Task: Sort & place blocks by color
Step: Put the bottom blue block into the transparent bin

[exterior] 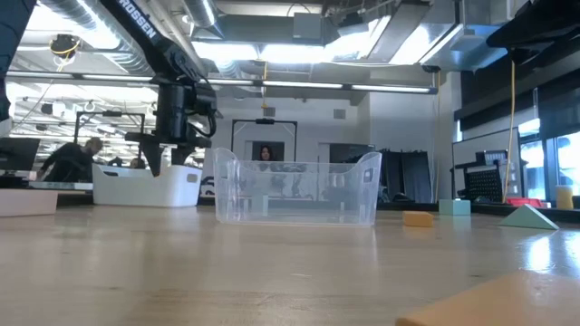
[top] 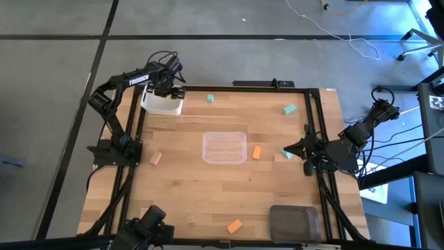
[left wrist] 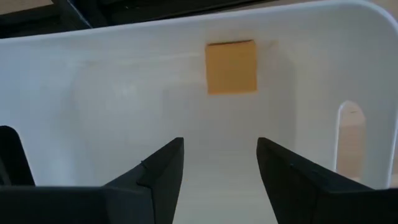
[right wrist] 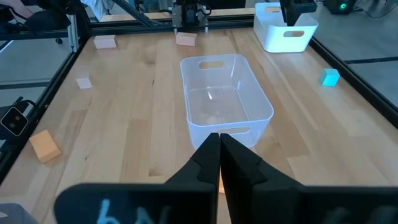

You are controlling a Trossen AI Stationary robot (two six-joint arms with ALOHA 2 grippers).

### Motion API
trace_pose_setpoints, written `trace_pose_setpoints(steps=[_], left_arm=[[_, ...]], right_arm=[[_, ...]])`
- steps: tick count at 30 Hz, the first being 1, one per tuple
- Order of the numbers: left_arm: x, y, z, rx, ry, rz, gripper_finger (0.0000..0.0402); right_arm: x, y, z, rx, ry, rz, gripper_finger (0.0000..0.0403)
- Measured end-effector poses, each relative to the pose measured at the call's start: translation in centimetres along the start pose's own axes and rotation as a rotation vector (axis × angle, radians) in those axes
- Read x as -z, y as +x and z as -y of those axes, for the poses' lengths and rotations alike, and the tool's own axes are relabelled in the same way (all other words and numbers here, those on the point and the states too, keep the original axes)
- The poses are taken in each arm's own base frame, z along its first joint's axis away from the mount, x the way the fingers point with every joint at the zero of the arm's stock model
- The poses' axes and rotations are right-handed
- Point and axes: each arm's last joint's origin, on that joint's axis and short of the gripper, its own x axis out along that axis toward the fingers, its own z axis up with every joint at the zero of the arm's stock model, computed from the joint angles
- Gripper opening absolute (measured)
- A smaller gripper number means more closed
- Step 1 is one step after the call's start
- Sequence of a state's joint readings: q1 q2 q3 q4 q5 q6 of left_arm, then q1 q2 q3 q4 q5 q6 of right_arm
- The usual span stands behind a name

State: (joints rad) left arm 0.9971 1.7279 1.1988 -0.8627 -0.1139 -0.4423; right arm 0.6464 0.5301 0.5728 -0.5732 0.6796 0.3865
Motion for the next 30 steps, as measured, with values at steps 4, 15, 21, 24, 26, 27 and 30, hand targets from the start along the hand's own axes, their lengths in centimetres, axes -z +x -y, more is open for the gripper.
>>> trace_pose_setpoints(steps=[4, 15, 21, 24, 26, 27, 30], left_arm=[[-0.3, -0.5, 0.2, 0.034, 0.01, 0.004, 0.0196], [0.1, -9.2, 2.5, 0.221, 0.132, 0.23, 0.0196], [3.0, -14.9, 4.1, 0.345, 0.229, 0.372, 0.0197], [4.6, -16.6, 4.7, 0.394, 0.276, 0.411, 0.0197], [5.5, -17.4, 4.9, 0.415, 0.299, 0.425, 0.0197], [5.9, -17.7, 5.1, 0.426, 0.306, 0.43, 0.0197], [6.8, -18.4, 5.5, 0.456, 0.315, 0.433, 0.0197]], right_arm=[[0.0, 0.0, 0.0, -0.001, 0.002, 0.001, 0.0014], [-0.1, 0.0, -0.1, -0.022, 0.007, 0.004, 0.0014], [-0.2, 0.0, 0.2, 0.071, 0.066, 0.044, 0.0015], [-0.2, 0.0, 0.3, 0.1, 0.111, 0.058, 0.0025], [-0.2, 0.0, 0.3, 0.099, 0.123, 0.059, 0.004], [-0.2, 0.0, 0.3, 0.099, 0.139, 0.059, 0.0051], [-0.3, 0.1, 0.4, 0.131, 0.201, 0.072, 0.009]])
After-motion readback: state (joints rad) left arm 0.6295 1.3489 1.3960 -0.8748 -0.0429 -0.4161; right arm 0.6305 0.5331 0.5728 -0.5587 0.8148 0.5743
